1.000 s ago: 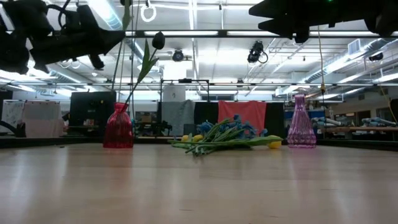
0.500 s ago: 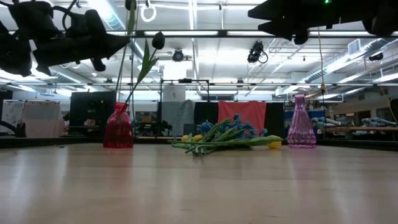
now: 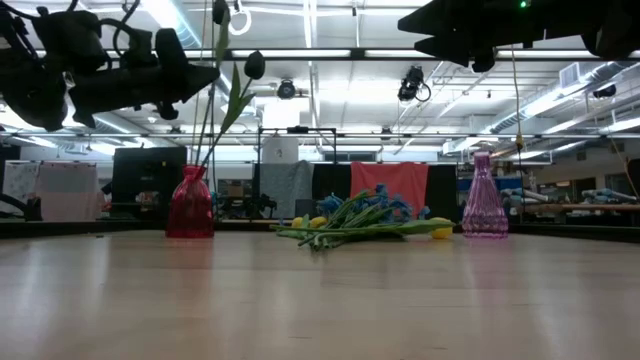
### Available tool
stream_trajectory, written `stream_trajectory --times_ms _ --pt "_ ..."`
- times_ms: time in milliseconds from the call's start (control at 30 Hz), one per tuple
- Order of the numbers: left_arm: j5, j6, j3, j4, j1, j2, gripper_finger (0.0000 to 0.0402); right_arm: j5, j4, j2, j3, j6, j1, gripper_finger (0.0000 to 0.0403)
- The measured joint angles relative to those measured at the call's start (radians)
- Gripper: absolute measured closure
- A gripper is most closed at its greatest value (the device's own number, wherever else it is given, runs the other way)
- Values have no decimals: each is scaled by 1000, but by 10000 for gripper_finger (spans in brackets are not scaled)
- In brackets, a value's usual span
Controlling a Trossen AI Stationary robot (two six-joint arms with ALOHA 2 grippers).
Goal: Sort flowers into vase by color
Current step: Put the black flower into the red vase
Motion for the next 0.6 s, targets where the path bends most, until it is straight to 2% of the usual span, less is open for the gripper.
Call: stream_trajectory --times_ms 333,600 --pt "-86 94 -3 12 -89 40 396 -2 -25 0 0 29 5 56" --pt "-122 100 -87 40 -104 40 396 -2 -25 0 0 45 5 56"
